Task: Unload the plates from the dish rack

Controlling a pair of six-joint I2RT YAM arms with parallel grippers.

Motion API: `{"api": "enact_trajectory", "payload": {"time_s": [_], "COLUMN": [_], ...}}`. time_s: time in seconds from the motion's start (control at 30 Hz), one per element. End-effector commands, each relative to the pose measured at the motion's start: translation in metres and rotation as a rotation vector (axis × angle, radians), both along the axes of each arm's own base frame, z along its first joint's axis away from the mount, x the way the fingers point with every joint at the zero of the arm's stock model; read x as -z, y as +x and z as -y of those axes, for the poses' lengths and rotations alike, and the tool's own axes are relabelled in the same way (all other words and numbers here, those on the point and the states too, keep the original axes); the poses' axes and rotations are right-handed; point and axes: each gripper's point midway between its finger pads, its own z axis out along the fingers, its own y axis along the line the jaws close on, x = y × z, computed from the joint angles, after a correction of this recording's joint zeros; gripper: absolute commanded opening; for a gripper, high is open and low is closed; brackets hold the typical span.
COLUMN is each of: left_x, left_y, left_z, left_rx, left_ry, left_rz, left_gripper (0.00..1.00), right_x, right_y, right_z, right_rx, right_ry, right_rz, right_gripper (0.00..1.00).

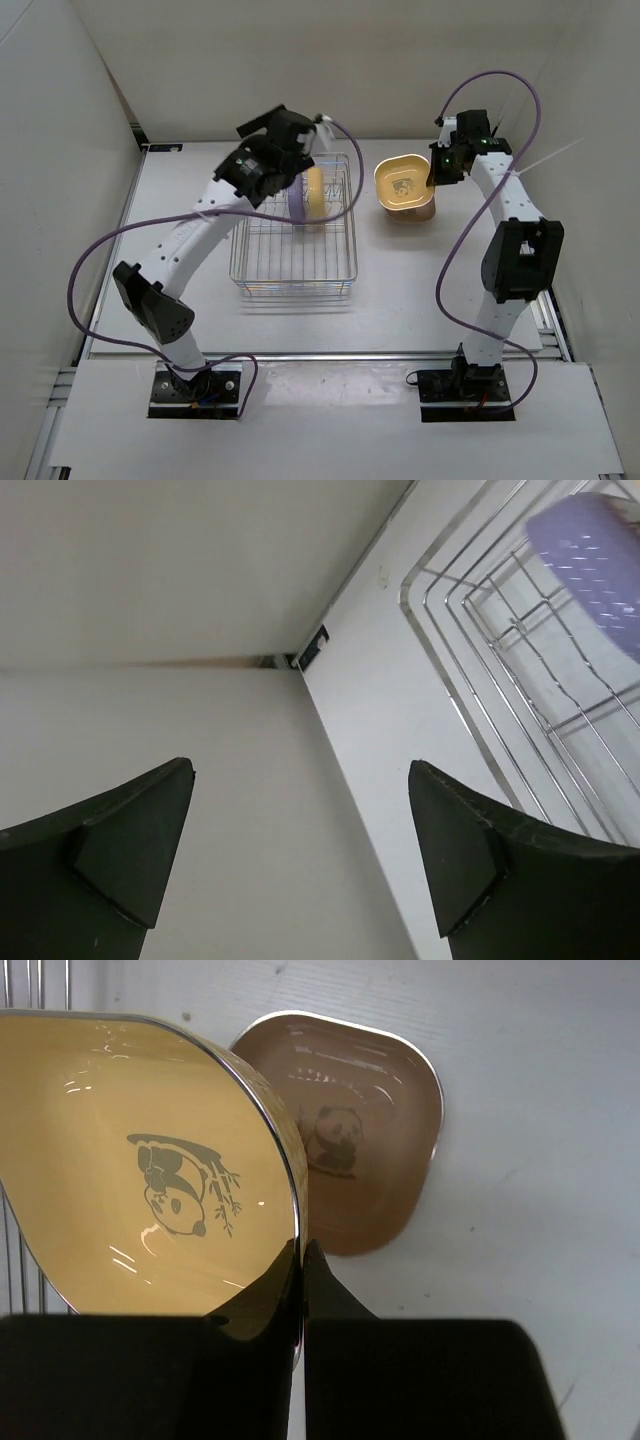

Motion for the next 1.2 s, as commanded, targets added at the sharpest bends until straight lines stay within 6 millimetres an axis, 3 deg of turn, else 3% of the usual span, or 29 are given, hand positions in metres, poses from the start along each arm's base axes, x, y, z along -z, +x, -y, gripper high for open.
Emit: {"api": "enact_trajectory", "payload": {"time_s": [0.0, 0.03, 0.07, 0.1, 0.17, 0.2, 0.27, 0.4, 0.6, 0.8, 1.17], "left_x": [-0.002, -0.003, -0.001, -0.004, 0.001, -0.004, -0.002, -0.022, -0.035, -0.027, -0.041], "left_y": [0.004, 0.004, 0.008, 0.004, 0.000, -0.003, -0.006, -0.013, -0.016, -0.022, -0.035], "left_z": [-0.031, -0.033, -0.053, -0.060, -0.059, -0.072, -0.068, -0.070, -0.074, -0.075, -0.079], "left_rx": [-0.117, -0.117, -0.158, -0.167, -0.147, -0.164, -0.148, -0.104, -0.103, -0.125, -0.105], "left_ry": [-0.246, -0.340, -0.385, -0.438, -0.580, -0.630, -0.726, -0.841, -0.860, -0.873, -0.876], "left_rz": [-0.035, -0.052, -0.063, -0.068, -0.124, -0.118, -0.154, -0.165, -0.132, -0.154, -0.124], "left_gripper": [0.99, 0.99, 0.99, 0.99, 0.99, 0.99, 0.99, 0.99, 0.99, 0.99, 0.99], "right_x": [-0.029, -0.025, -0.022, -0.016, -0.011, -0.004, 0.004, 0.023, 0.043, 0.059, 0.081], "right_y": [0.033, 0.042, 0.044, 0.048, 0.053, 0.056, 0.057, 0.057, 0.055, 0.056, 0.049], "right_z": [-0.007, -0.004, -0.004, -0.006, -0.001, 0.002, 0.002, 0.009, 0.013, 0.023, 0.027], "right_rx": [-0.006, -0.003, 0.005, 0.007, 0.014, 0.016, 0.018, 0.038, 0.049, 0.071, 0.088], "right_ry": [0.088, 0.097, 0.135, 0.150, 0.157, 0.164, 0.164, 0.155, 0.155, 0.156, 0.139], "right_rz": [0.102, 0.103, 0.095, 0.081, 0.073, 0.064, 0.049, 0.011, -0.013, -0.044, -0.095], "right_gripper": [0.00, 0.00, 0.00, 0.00, 0.00, 0.00, 0.00, 0.00, 0.00, 0.00, 0.00]}}
